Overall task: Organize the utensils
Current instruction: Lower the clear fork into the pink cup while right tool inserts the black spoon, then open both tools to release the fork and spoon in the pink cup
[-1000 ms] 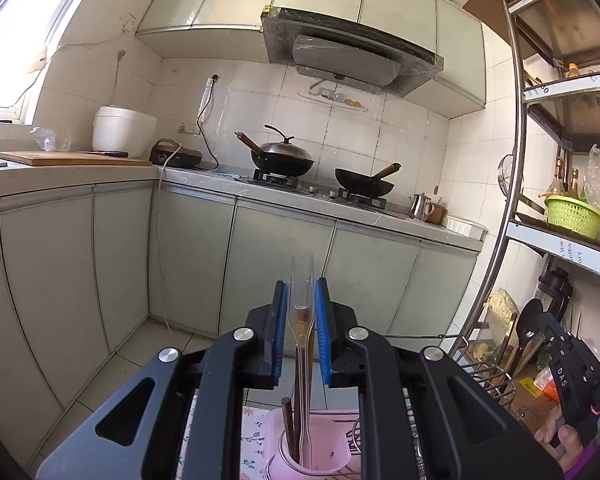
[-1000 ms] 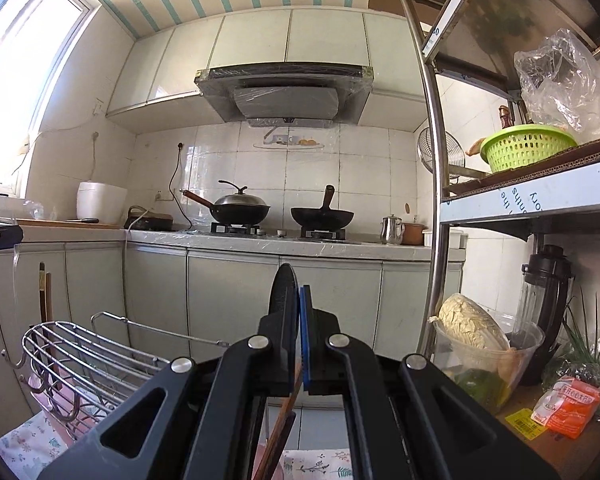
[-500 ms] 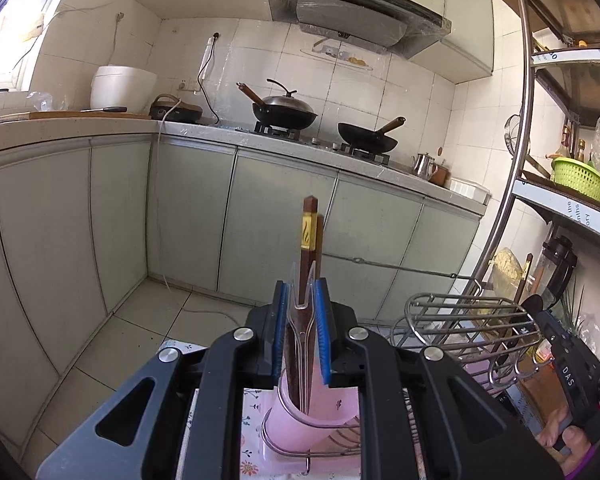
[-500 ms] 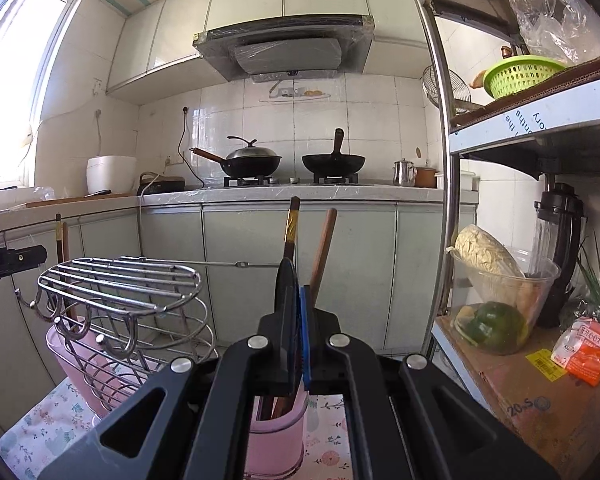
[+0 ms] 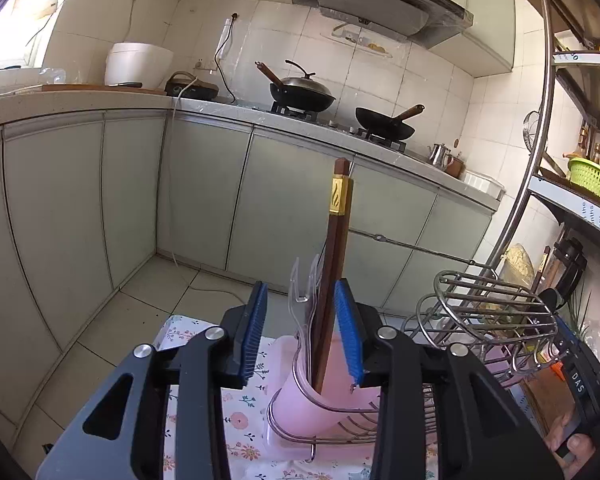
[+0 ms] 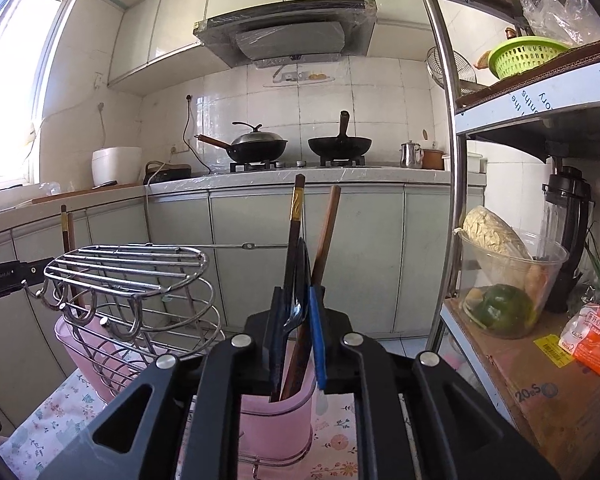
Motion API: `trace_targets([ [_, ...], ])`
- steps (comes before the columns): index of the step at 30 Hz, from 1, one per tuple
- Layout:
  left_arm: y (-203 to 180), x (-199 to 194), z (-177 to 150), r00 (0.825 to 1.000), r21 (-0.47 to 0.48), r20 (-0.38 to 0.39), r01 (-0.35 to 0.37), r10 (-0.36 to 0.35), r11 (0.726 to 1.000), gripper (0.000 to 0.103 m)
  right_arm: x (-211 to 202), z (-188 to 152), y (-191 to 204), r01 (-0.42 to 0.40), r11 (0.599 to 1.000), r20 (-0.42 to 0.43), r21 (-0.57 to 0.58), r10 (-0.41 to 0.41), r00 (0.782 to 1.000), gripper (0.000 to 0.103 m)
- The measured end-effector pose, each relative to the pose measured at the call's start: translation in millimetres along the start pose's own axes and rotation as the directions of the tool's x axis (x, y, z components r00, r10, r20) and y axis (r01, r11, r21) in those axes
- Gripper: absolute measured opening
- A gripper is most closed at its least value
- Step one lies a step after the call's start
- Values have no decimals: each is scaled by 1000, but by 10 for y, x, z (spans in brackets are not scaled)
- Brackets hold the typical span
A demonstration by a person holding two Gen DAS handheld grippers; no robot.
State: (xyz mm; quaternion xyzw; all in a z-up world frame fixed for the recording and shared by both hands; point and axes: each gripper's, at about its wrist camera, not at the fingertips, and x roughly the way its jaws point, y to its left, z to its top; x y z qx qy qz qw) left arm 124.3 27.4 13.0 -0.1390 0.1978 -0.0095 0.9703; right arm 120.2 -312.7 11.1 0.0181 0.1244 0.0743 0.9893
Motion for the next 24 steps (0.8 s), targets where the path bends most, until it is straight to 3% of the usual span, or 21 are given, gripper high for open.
trace_targets([
  [4,14,-17,-24,1000,4,-10,5,-5,1000,37,-4,-33,-4,0,1000,-17,-2,0,1000,14],
  [6,20,-20,-26,1000,6,-15,5,-5,1000,38,-13,-41,-4,-3,1000,-23,1,3,1000,29],
  [7,28,-28,-33,1000,4,-16,6,-6,1000,38,-21,-41,-6,-4,1000,-23,3,4,1000,31],
  [17,60,-272,-191,999,26,-47,28,-27,999,38,-275,-129,-23,-33,998,-49,57,36,998,31],
  [24,-39,-442,-498,989,108,-136,76,-61,991,38,-492,-255,2,-41,998,-92,55,46,995,31],
])
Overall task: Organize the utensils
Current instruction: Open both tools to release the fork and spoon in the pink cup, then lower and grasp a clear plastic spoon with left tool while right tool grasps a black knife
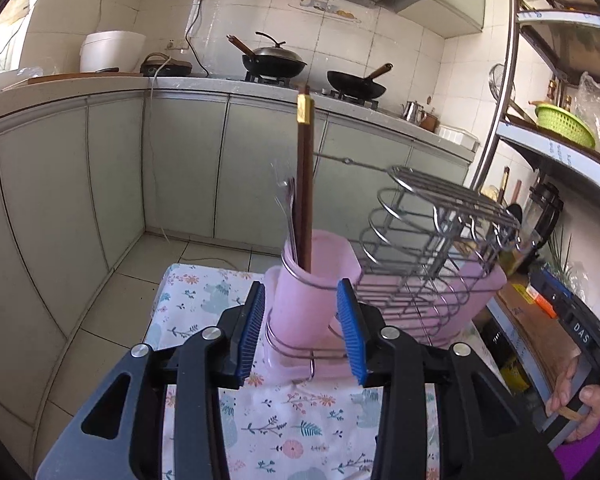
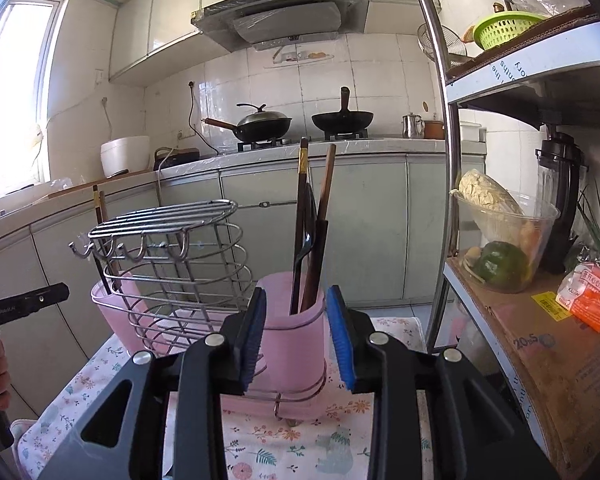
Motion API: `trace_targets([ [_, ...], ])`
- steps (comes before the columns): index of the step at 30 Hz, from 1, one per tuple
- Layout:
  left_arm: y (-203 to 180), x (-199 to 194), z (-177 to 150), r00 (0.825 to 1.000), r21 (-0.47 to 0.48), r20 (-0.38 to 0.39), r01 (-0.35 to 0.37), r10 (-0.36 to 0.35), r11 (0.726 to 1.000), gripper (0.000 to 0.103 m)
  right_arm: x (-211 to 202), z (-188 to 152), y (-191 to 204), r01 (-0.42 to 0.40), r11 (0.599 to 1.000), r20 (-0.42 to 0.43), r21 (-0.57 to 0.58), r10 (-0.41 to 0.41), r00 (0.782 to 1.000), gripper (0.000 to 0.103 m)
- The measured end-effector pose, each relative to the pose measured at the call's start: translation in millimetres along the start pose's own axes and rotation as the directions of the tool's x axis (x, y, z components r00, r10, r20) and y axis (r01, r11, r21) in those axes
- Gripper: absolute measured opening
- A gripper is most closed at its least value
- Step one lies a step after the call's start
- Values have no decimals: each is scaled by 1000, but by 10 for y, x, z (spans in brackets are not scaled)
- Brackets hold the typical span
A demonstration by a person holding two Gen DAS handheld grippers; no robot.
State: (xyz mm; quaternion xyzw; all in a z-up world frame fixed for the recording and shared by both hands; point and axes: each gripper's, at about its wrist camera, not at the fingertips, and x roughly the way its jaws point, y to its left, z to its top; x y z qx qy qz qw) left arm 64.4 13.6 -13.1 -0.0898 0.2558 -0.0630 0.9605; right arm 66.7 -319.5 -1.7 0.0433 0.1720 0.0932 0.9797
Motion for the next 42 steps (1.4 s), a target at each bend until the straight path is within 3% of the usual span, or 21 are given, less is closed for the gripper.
trace_targets([
  [4,-160,14,-212,997,62,-72,43,-39,997,38,-71,-107,35,-5,1000,-37,-9,4,999,31],
  [8,-324,88,-434,978,94,-177,127,-109,987,38,-105,-211,29,-21,1000,-87,-3,20,996,31],
  [11,-467,151,-590,955,122,-253,189,-154,974,38,-92,-308,32,-30,1000,-142,-6,29,989,31],
  [16,-735,221,-884,903,201,-375,301,-211,932,38,-29,-487,35,-70,997,-254,33,76,964,31],
  [20,-932,309,-1092,868,282,-454,356,-202,891,38,56,-630,26,-96,992,-348,79,118,930,31],
  [23,-1056,445,-1219,846,346,-510,368,-157,863,38,72,-699,6,-100,989,-376,105,133,917,31],
  [26,-1127,577,-1258,836,390,-537,365,-114,845,38,61,-713,-28,-96,988,-378,125,136,916,31],
  [32,-1323,765,-1336,818,485,-573,387,-49,784,38,64,-716,-136,-82,983,-382,162,139,913,31],
  [34,-1344,834,-1369,806,494,-592,383,-21,780,38,80,-725,-180,-88,977,-386,195,159,909,31],
  [37,-1342,915,-1379,806,495,-592,372,-9,785,37,98,-728,-225,-87,972,-389,217,168,906,31],
  [42,-1315,977,-1323,807,462,-590,361,-23,810,19,114,-734,-238,-83,972,-393,221,167,904,31],
])
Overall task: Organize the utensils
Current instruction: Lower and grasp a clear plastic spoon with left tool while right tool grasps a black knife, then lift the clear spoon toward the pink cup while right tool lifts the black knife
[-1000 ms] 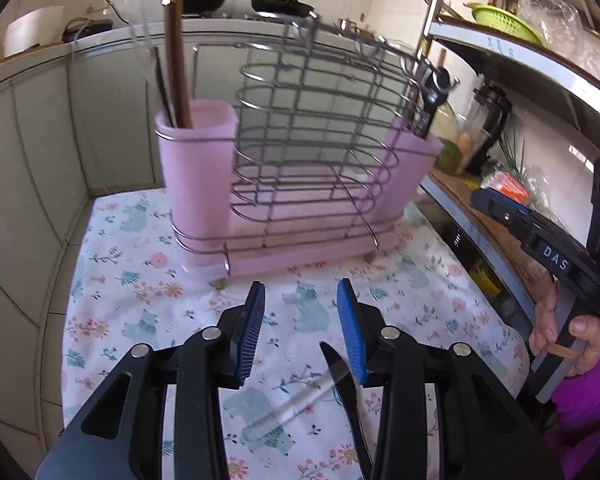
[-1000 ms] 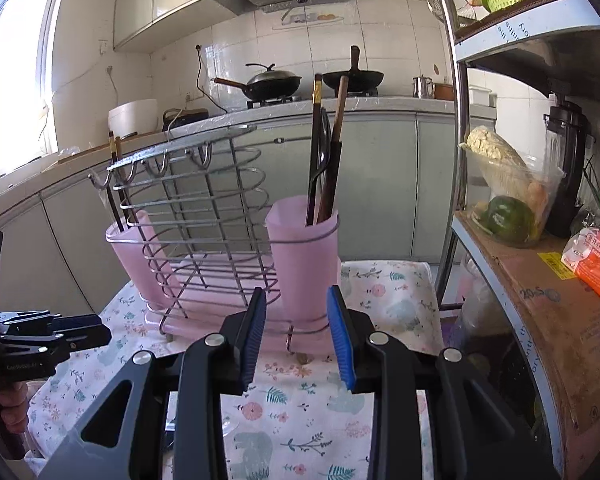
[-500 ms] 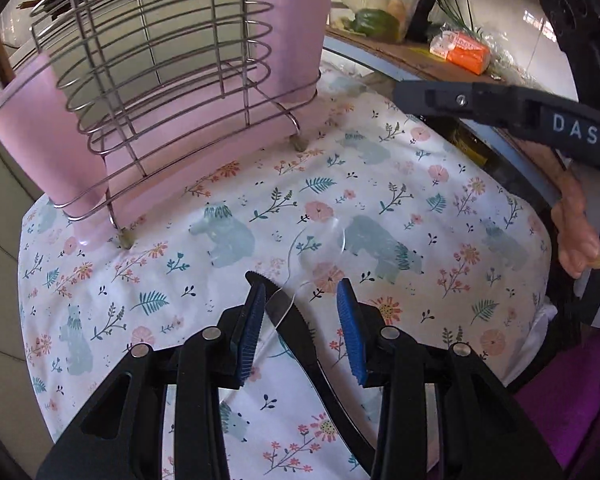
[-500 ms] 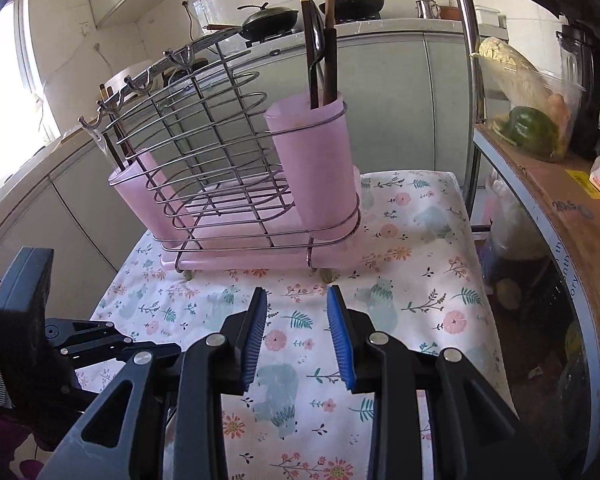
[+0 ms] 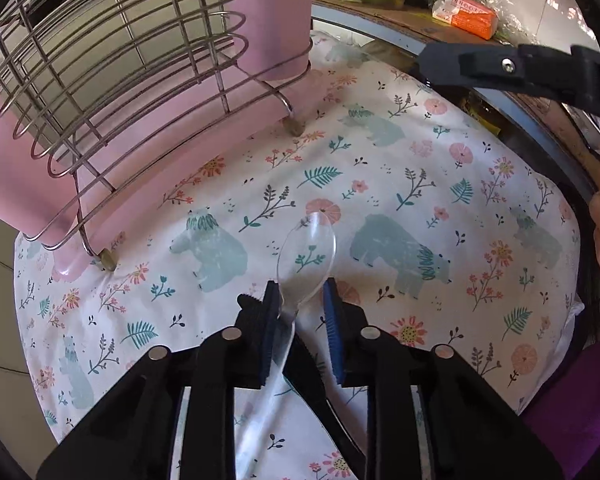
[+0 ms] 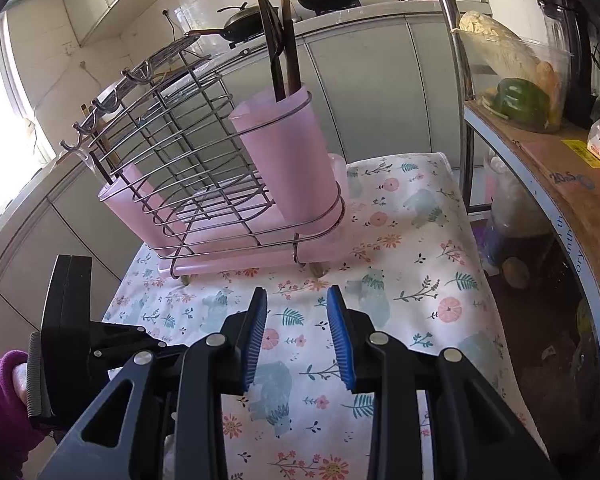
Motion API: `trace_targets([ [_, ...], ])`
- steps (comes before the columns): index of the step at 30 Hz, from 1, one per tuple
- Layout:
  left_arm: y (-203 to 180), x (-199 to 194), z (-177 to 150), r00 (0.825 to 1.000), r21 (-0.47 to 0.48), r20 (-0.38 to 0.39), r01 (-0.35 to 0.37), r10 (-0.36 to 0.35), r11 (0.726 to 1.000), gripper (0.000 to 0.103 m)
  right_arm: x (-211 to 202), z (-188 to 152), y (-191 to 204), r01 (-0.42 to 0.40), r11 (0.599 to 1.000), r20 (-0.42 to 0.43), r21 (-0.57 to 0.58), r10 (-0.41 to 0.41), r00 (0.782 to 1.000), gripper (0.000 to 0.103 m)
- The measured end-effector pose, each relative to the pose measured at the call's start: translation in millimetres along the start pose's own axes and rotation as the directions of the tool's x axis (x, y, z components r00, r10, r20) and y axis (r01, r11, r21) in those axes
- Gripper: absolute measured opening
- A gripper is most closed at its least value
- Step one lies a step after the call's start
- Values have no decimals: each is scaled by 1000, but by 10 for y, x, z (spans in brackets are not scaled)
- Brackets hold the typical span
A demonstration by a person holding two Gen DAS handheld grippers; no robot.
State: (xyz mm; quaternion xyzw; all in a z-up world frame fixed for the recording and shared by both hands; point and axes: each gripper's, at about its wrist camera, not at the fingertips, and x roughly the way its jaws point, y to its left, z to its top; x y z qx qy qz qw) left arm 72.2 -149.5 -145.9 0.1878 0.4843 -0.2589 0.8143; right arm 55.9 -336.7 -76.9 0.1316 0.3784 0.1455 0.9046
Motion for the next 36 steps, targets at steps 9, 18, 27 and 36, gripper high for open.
trace_targets([
  [9,434,-282,-44,996,-249,87,36,-14,968,4,49,-16,54,-38,999,-37,2,38,999,31],
  [18,904,-681,-395,985,-491,173,77,11,868,4,526,-169,157,-248,945,-277,211,301,913,31],
  [27,930,-732,-663,977,-532,212,119,-4,838,4,890,-435,420,-278,914,-450,294,389,804,30],
  [36,969,-683,-820,973,-555,229,153,-27,818,4,1196,-499,536,-235,924,-493,301,362,791,30],
])
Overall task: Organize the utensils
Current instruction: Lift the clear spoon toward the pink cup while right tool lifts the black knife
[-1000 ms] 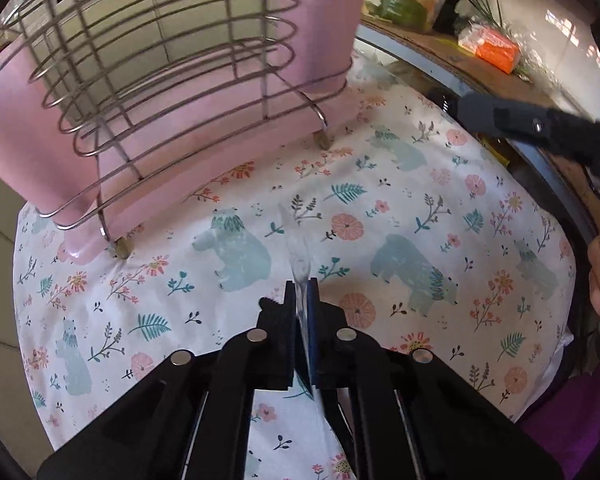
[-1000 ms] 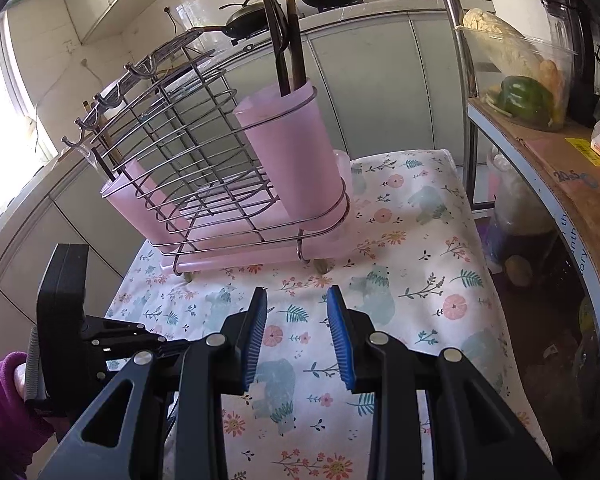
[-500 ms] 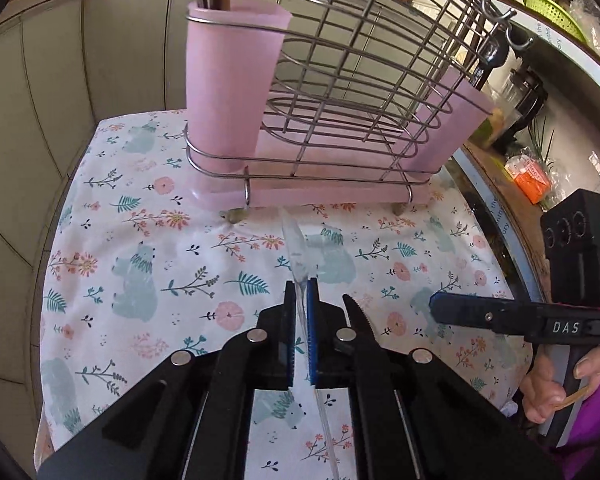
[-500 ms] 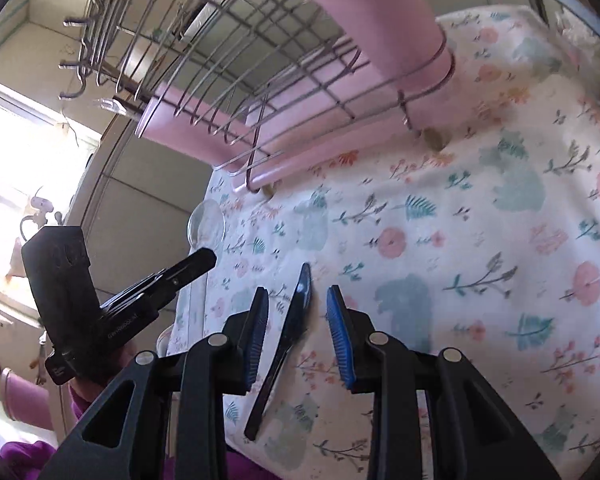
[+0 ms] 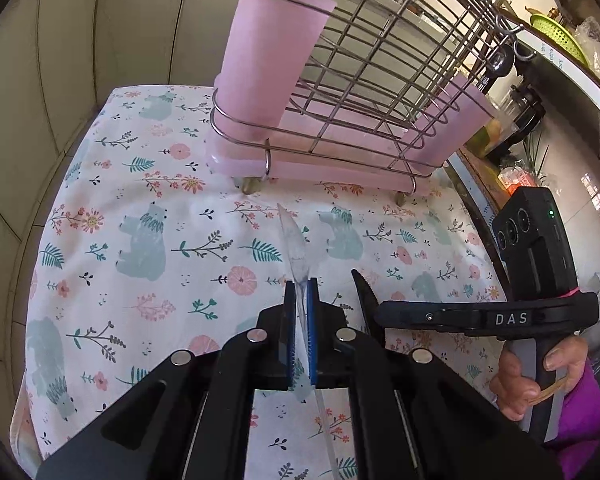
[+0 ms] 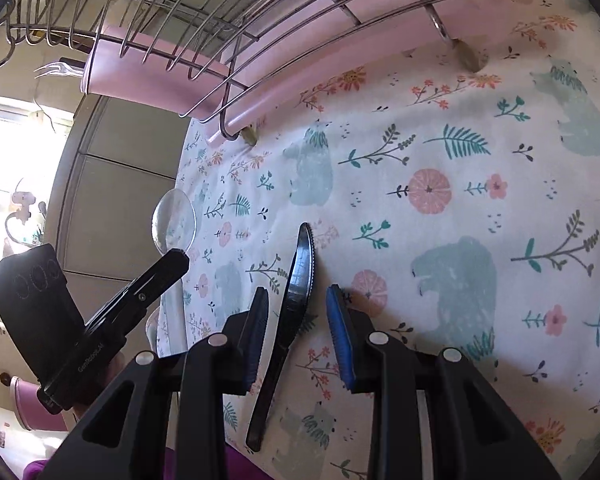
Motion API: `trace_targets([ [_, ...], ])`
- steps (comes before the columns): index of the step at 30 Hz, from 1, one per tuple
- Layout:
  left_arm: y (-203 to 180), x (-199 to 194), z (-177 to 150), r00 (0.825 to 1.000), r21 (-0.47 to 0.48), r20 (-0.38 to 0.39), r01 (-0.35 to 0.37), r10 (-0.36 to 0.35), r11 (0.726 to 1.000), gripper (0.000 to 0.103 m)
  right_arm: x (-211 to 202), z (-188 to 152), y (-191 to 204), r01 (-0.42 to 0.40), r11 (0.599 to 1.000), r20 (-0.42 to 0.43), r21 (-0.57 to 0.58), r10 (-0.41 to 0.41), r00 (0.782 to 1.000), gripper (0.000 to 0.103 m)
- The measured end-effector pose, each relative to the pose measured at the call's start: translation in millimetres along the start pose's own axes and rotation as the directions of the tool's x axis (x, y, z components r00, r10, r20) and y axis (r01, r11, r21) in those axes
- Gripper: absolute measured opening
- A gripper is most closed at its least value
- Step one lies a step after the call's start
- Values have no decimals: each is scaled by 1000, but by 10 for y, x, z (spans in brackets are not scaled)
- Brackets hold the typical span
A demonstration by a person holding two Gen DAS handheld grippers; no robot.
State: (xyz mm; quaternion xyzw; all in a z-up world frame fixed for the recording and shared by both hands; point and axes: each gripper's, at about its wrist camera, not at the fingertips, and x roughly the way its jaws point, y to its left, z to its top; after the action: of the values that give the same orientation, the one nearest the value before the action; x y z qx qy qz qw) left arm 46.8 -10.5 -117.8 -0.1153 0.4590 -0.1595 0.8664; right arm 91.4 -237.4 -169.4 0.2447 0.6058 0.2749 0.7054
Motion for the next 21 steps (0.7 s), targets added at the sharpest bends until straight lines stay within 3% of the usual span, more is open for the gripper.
trace_targets([
  [4,36,-16,-4,1000,-9,6,8,-7,1000,4,117,59,-18,-23,1000,-7,9,23,1000,28],
  [8,56,-14,-8,1000,-14,11,15,-15,1000,4,130,75,-93,-25,1000,0,17,25,1000,12],
  [12,63,-9,1,1000,-18,18,17,-16,1000,4,89,84,-205,-74,997,12,36,74,997,6],
  [21,23,-202,96,995,-24,103,3,0,1000,4,-185,-21,-76,-61,997,121,-52,67,990,3],
])
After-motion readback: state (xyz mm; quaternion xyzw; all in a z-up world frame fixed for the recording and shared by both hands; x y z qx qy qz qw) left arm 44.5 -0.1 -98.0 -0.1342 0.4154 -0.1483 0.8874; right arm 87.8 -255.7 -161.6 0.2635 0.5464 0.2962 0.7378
